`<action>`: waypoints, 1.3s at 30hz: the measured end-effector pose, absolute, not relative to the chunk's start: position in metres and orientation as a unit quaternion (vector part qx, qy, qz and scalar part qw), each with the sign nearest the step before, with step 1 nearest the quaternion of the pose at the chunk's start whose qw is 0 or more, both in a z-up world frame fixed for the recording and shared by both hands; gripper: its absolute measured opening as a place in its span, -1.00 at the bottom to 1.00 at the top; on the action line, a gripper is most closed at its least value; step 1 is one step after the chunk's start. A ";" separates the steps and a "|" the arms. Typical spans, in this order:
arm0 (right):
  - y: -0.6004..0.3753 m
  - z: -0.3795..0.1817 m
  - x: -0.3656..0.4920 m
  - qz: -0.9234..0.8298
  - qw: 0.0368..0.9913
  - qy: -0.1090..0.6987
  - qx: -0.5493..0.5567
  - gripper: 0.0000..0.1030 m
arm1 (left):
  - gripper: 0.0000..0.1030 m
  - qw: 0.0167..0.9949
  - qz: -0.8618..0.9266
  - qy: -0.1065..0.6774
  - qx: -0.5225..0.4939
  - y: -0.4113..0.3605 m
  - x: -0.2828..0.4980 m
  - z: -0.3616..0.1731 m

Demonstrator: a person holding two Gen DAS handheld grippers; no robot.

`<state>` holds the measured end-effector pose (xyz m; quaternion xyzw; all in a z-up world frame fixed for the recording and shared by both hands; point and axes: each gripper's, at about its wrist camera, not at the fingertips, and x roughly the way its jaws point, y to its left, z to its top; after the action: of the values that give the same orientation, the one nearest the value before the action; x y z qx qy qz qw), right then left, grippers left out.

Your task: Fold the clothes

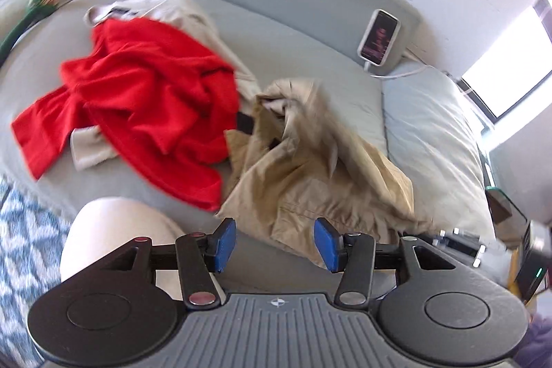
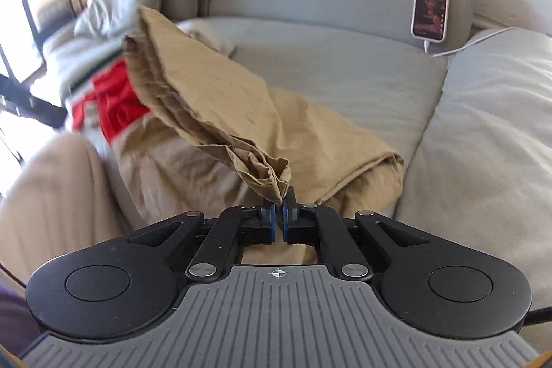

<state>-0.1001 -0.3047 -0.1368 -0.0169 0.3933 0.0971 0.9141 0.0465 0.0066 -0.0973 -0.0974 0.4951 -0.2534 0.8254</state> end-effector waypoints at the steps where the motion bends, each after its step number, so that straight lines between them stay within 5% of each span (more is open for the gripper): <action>1: -0.301 -0.143 -0.103 0.093 0.911 0.401 -0.037 -0.93 | -0.07 0.825 -0.254 0.494 -0.104 0.006 0.048 -0.099; 6: -0.301 -0.139 -0.104 0.082 0.911 0.400 -0.053 -0.93 | 0.26 0.839 -0.236 0.474 -0.126 -0.004 0.056 -0.104; 14: -0.300 -0.139 -0.102 0.076 0.909 0.407 -0.042 -0.93 | 0.25 0.844 -0.221 0.480 -0.092 -0.044 0.100 -0.123; 16: -0.302 -0.139 -0.101 0.075 0.909 0.408 -0.031 -0.93 | 0.20 0.838 -0.225 0.491 -0.082 -0.052 0.104 -0.128; 19: -0.306 -0.140 -0.099 0.073 0.909 0.411 -0.014 -0.92 | -0.14 0.824 -0.233 0.511 -0.078 -0.059 0.106 -0.135; 21: -0.306 -0.141 -0.098 0.072 0.908 0.412 -0.010 -0.93 | -0.92 0.818 -0.237 0.520 -0.062 -0.063 0.104 -0.136; 27: -0.305 -0.141 -0.098 0.066 0.902 0.426 -0.010 -0.84 | -0.94 0.824 -0.244 0.511 -0.017 -0.054 0.089 -0.134; 29: -0.305 -0.139 -0.098 0.062 0.893 0.445 -0.001 -0.57 | -0.94 0.823 -0.241 0.515 -0.009 -0.048 0.088 -0.141; 30: -0.306 -0.138 -0.099 0.057 0.888 0.457 0.009 -0.14 | -0.94 0.820 -0.240 0.519 -0.010 -0.044 0.088 -0.145; 31: -0.308 -0.135 -0.102 0.050 0.884 0.464 0.023 0.02 | -0.94 0.819 -0.239 0.522 -0.014 -0.041 0.088 -0.147; 39: -0.323 -0.075 -0.111 -0.013 0.918 0.382 0.105 0.02 | -0.94 0.823 -0.258 0.506 -0.019 -0.040 0.084 -0.146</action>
<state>-0.1109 -0.3232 -0.0752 0.1053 0.3822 -0.0132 0.9180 0.0843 -0.0400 -0.1464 -0.0189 0.5062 -0.2583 0.8226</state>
